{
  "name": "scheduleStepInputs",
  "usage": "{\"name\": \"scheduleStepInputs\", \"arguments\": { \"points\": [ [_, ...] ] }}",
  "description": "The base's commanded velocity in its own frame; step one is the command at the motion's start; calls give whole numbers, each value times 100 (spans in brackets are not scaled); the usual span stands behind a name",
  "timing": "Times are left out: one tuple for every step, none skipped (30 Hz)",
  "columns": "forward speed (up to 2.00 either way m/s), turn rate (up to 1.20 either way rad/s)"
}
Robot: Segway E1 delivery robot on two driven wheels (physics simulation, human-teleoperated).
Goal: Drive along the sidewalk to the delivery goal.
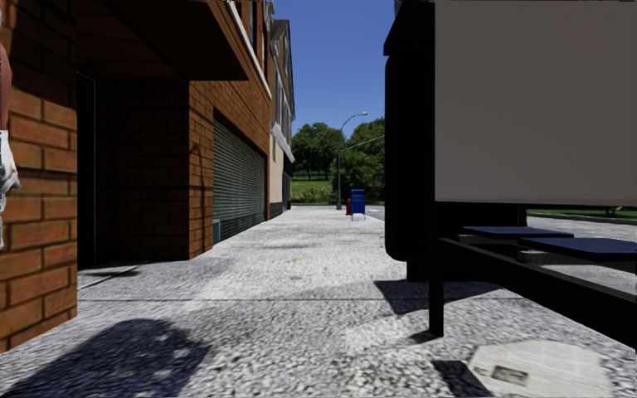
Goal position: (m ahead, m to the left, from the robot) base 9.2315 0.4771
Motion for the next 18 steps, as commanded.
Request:
{"name": "scheduleStepInputs", "arguments": {
  "points": [
    [109,27],
    [109,27],
    [109,33],
    [109,52],
    [109,58],
    [109,56],
    [109,30],
    [117,0],
    [117,0],
    [125,0],
    [128,0],
    [130,0],
    [130,0],
    [131,0],
    [134,0],
    [137,0],
    [140,0],
    [142,0]
  ]
}}
